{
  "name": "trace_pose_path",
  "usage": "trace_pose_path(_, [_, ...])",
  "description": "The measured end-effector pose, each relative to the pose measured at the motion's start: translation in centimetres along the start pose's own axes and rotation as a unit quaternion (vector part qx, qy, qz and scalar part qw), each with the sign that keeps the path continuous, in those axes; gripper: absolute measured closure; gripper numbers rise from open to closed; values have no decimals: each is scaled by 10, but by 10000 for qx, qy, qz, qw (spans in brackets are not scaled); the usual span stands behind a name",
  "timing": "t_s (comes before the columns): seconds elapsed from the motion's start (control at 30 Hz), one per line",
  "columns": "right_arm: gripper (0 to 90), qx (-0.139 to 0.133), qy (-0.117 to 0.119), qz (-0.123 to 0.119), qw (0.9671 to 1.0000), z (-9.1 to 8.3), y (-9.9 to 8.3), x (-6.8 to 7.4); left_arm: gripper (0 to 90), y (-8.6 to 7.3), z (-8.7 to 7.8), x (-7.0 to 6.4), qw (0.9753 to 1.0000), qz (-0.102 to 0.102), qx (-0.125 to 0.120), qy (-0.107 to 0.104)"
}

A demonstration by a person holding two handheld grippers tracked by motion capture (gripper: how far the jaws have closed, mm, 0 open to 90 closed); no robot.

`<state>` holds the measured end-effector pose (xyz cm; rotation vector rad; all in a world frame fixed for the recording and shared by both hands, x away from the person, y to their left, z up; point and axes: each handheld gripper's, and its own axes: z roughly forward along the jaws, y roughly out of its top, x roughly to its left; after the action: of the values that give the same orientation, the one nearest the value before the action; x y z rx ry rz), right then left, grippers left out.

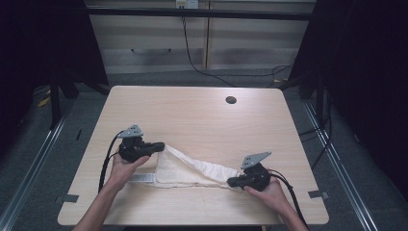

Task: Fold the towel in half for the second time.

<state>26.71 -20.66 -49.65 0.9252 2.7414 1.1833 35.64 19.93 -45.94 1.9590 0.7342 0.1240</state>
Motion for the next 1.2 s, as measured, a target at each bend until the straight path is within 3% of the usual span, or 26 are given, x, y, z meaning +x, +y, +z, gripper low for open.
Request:
trace_pose_path(0.2, [877,-44,3,42,10000,0,-1,0,859,1,-7,-10,9998,205,-33,-29])
trace_pose_path(0.33, [877,-33,-3,66,10000,0,-1,0,862,2,-11,-16,9998,184,-29,-27])
trace_pose_path(0.73, [878,-82,-169,186,9996,0,-2,5,861,-9,-27,-37,9988,450,14,-177])
trace_pose_path(1.07, [879,-74,-241,97,9996,1,-2,7,861,-16,-32,-52,9976,599,210,-285])
trace_pose_path(1.2, [879,-78,-251,100,9996,1,-2,8,861,-25,-32,-53,9966,641,438,-266])
